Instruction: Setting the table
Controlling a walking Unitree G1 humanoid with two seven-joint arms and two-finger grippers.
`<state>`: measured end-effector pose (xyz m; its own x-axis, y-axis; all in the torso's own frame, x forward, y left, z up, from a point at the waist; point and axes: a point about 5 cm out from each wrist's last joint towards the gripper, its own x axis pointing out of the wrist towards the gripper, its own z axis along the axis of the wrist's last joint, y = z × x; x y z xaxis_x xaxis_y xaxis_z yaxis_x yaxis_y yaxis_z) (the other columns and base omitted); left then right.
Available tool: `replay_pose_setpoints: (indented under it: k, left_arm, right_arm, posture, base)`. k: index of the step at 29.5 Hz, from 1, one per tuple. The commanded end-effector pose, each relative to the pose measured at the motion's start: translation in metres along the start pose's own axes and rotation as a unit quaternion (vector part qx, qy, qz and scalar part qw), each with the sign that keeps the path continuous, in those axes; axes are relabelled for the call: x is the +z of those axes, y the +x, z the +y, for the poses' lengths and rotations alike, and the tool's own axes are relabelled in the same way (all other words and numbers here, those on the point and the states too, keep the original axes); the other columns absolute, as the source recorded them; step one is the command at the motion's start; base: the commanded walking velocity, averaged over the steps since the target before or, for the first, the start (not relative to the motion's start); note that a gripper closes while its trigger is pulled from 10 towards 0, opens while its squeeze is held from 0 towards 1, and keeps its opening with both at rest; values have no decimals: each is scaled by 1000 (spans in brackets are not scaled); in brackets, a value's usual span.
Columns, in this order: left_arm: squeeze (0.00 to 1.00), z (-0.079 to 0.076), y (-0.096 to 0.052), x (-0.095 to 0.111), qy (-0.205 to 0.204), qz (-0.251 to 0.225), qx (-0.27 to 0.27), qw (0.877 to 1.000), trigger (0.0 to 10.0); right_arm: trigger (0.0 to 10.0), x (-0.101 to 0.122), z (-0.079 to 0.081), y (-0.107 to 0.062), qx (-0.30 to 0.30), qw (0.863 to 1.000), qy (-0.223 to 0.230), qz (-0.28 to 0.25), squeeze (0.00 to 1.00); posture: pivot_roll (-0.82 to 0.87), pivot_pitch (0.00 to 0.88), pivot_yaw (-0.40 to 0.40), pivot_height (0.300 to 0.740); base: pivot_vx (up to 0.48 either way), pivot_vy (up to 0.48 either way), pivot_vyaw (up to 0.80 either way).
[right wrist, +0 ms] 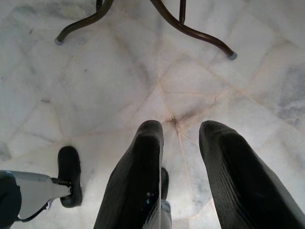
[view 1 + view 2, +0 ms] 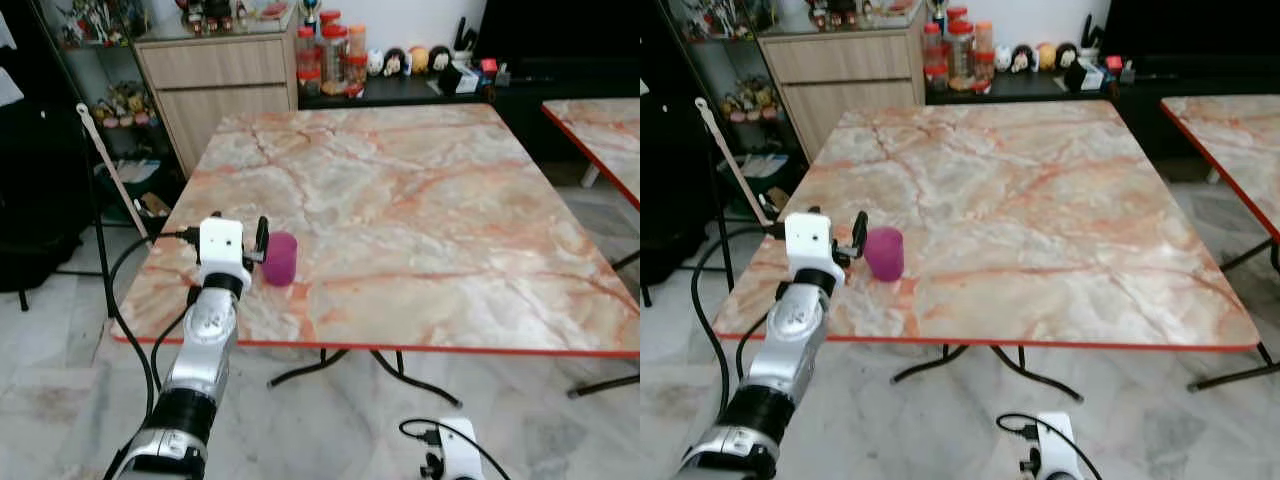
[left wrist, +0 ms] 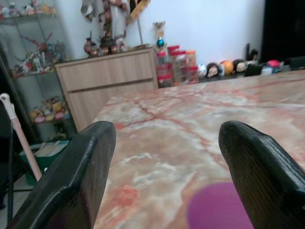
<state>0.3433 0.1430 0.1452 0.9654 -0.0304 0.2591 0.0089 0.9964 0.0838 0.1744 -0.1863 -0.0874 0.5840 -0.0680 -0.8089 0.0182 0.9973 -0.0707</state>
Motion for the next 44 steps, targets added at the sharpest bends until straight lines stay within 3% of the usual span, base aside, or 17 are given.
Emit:
replay_pose_setpoints:
  k: [1, 12, 19, 23, 30, 32, 39, 44]
  left_arm:
    - [0, 4, -1, -3, -4, 8, 5, 1000, 10000]
    - [0, 15, -1, 0, -1, 3, 15, 1000, 10000]
    - [0, 26, -2, 7, -40, -1, 26, 999, 10000]
    - [0, 47, -8, 13, -85, 3, 28, 996, 10000]
    - [0, 82, -17, 30, -59, 16, 3, 998, 10000]
    - [0, 83, -20, 37, -38, 31, -40, 998, 10000]
    - [0, 74, -20, 43, -36, 37, -69, 996, 10000]
    - [0, 68, -21, 41, -40, 66, -97, 992, 10000]
  right_arm:
    - [10000, -2, 1, 0, -2, 1000, -1, 8, 0]
    - [10000, -3, 4, 0, -4, 1000, 6, 12, 0]
    - [10000, -9, 1, -1, -10, 1000, 7, 20, 0]
    - [10000, -13, -2, -2, -14, 1000, 10, 25, 0]
    - [10000, -26, -3, -6, -18, 999, 12, 42, 0]
    - [10000, -35, -3, -8, -16, 998, 5, 57, 0]
    - [10000, -50, -8, -13, -23, 997, 15, 77, 0]
    - [10000, -57, -12, -16, -29, 996, 25, 87, 0]
  posture:
    - [12, 0, 65, 740]
    - [17, 0, 77, 740]
    - [14, 0, 83, 740]
    - [13, 0, 91, 740]
    - [46, 0, 89, 740]
    - [55, 0, 88, 740]
    - [52, 0, 94, 740]
    - [54, 0, 99, 740]
  base:
    - [480, 0, 0]
    - [460, 0, 0]
    - [0, 0, 0]
    - [0, 0, 0]
    - [0, 0, 0]
    - [0, 0, 0]
    - [0, 0, 0]
    - [0, 0, 0]
